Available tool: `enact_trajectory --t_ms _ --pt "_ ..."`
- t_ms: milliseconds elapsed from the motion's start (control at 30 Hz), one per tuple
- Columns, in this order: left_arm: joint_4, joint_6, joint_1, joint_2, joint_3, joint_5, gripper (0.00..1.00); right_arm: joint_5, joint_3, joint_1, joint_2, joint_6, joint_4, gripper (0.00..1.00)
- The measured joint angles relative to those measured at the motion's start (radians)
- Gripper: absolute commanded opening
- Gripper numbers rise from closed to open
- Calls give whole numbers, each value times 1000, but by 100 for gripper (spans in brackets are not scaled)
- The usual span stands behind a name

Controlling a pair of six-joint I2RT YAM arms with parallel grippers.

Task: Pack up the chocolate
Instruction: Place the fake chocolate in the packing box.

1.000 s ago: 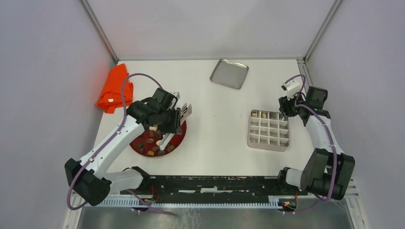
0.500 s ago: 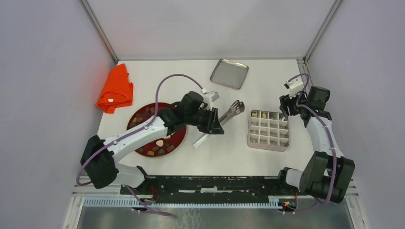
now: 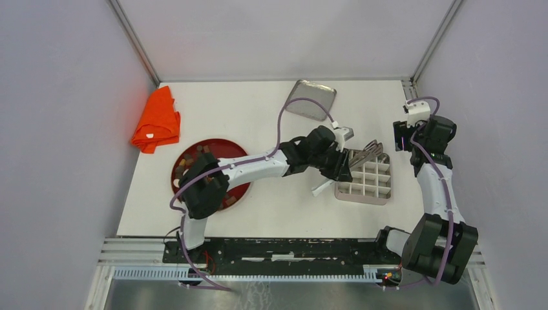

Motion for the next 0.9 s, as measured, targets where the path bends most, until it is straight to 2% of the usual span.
enact_trajectory --t_ms 400,900 --pt "-118 102 -30 146 198 -128 2 18 -7 0 0 0 12 71" --pt "-241 180 -32 200 249 -211 6 14 -7 0 0 -4 12 71"
